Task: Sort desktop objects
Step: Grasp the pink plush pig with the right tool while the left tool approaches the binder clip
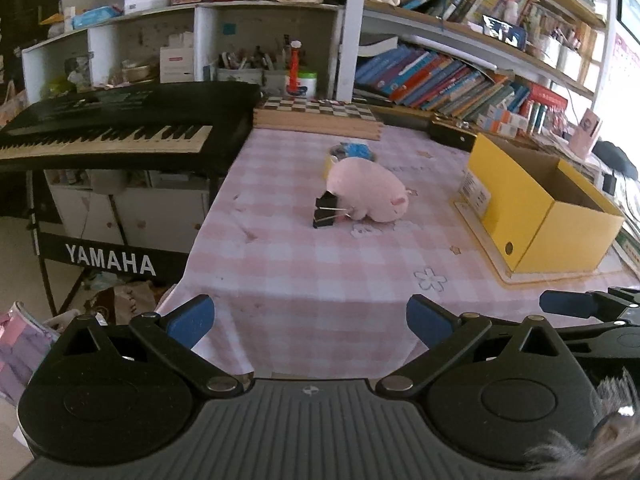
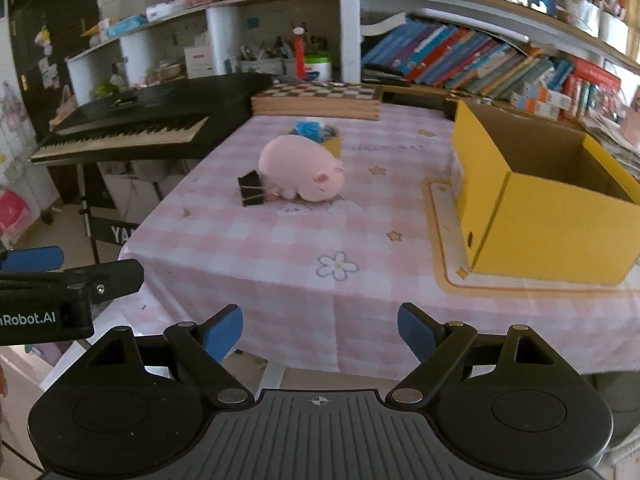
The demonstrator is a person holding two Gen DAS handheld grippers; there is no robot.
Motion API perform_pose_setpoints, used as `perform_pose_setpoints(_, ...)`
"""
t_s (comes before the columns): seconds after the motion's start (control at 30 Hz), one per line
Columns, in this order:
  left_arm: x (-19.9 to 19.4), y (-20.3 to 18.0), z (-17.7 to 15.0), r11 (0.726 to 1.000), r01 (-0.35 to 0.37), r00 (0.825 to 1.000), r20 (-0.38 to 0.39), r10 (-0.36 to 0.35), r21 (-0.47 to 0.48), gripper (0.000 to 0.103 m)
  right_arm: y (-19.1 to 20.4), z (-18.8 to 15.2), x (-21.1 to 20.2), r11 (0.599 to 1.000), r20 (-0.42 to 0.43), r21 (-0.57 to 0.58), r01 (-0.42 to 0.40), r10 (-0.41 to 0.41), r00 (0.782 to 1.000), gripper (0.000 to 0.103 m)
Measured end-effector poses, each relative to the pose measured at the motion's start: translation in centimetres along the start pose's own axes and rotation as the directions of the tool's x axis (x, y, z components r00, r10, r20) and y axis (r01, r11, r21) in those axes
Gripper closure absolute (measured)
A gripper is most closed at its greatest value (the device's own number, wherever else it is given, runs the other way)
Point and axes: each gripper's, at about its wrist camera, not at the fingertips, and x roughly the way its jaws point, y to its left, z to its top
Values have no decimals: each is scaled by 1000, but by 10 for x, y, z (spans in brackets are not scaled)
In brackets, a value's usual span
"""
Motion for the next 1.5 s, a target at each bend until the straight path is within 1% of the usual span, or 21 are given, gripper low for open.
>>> perform_pose_setpoints(0.23, 15, -1, 10, 999, 12, 1000, 21, -11, -32, 0, -4, 15, 19, 999, -7, -38, -22, 22, 1000, 16)
perform_pose_setpoints(0.63, 70, -8, 43, 996, -11, 1000, -11, 10, -86, 0, -26, 58, 68, 994, -27, -88, -69, 67, 997, 16)
perform_pose_setpoints(0.83, 100, -8, 58, 995, -61, 997, -40, 58, -76, 0, -40, 78, 90, 993, -19, -92, -77, 75, 997, 16)
perform_pose_setpoints(1.03, 126, -8, 63, 994, -98, 992, -81, 93, -52, 0, -49, 95, 112, 989, -30, -101, -109, 107, 994, 16)
perform_pose_setpoints(1.17, 134, -7, 66, 992, -109, 990, -92, 103, -65, 0, -47, 108, 126, 982, -35, -121, -146, 142, 989, 16)
perform_pose_setpoints(1.33, 139, -7, 69, 990, -116, 990, -92, 109, -75, 0, -36, 125, 147, 965, -48, -172, -198, 192, 980, 16)
perform_pose_setpoints(1.43, 141, -8, 71, 991, -107, 991, -90, 101, -76, 0, -28, 136, 160, 957, -51, -196, -216, 211, 976, 16)
perform_pose_setpoints(1.5, 143, -9, 72, 992, -98, 992, -86, 91, -74, 0, -24, 143, 171, 949, -69, -206, -237, 228, 971, 16)
